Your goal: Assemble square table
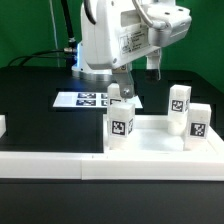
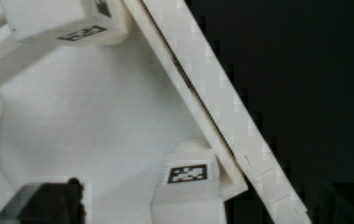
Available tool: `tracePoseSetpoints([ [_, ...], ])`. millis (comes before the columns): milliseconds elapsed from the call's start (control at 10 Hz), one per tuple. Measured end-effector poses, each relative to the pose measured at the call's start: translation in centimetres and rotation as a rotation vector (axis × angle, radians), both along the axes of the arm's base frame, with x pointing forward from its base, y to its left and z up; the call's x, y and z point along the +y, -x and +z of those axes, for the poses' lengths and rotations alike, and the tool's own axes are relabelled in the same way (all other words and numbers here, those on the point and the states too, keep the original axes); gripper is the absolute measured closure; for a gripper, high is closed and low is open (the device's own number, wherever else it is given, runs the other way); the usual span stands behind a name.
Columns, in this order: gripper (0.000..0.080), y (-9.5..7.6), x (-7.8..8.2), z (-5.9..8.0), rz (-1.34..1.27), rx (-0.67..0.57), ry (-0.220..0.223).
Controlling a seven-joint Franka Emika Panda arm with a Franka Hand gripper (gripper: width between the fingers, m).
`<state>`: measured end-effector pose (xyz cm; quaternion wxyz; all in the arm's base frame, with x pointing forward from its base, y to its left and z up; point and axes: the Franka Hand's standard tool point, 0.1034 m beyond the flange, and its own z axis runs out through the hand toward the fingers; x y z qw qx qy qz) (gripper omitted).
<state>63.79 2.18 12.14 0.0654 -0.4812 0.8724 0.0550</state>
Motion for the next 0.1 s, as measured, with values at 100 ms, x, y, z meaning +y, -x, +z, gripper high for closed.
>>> tracePoseSetpoints([
  [100, 0.0150, 0.01, 0.00, -0.02, 0.000, 0.000, 0.000],
])
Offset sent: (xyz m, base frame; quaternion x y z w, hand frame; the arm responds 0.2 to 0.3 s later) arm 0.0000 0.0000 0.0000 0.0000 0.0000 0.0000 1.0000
